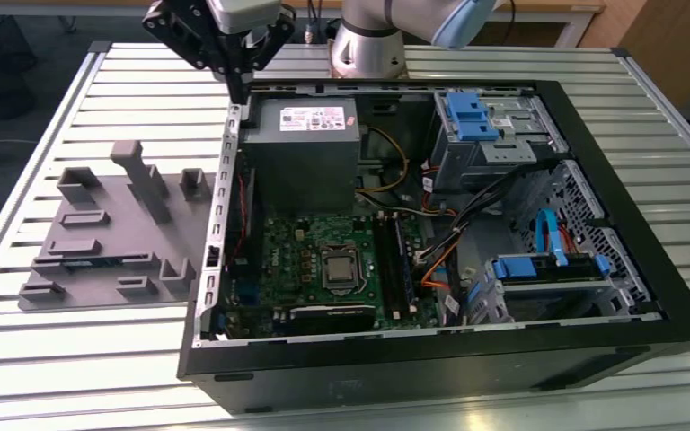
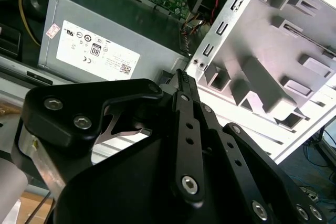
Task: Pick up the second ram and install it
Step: 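Reach for the second ram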
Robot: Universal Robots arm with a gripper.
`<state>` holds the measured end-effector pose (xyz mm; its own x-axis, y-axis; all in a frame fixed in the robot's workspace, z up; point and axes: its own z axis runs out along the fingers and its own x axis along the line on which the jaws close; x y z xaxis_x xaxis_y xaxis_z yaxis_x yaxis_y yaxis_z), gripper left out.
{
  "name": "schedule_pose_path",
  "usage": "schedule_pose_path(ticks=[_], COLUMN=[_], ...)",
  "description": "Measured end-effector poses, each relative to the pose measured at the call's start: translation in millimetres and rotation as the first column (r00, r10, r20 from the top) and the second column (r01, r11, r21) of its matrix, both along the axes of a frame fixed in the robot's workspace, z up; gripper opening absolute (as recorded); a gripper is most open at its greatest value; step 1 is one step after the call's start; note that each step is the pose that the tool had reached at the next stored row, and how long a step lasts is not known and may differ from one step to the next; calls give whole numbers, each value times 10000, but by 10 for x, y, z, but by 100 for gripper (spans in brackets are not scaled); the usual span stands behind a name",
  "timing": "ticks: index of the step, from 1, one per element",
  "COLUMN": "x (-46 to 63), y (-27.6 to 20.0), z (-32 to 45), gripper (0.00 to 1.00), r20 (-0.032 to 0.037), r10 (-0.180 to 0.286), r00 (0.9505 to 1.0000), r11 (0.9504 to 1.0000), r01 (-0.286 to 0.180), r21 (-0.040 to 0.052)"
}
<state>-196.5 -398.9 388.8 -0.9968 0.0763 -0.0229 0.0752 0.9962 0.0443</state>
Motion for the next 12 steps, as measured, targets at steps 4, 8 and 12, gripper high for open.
schedule_pose_path(ticks=[4, 8, 12], x=[-9, -19, -28], y=[0, 0, 0], z=[0, -1, -1], gripper=[11, 11, 11], r20=[0, 0, 0], r10=[1, 1, 0], r00=[10000, 10000, 10000], r11=[10000, 10000, 10000], r01=[-1, -1, 0], r21=[0, 0, -1])
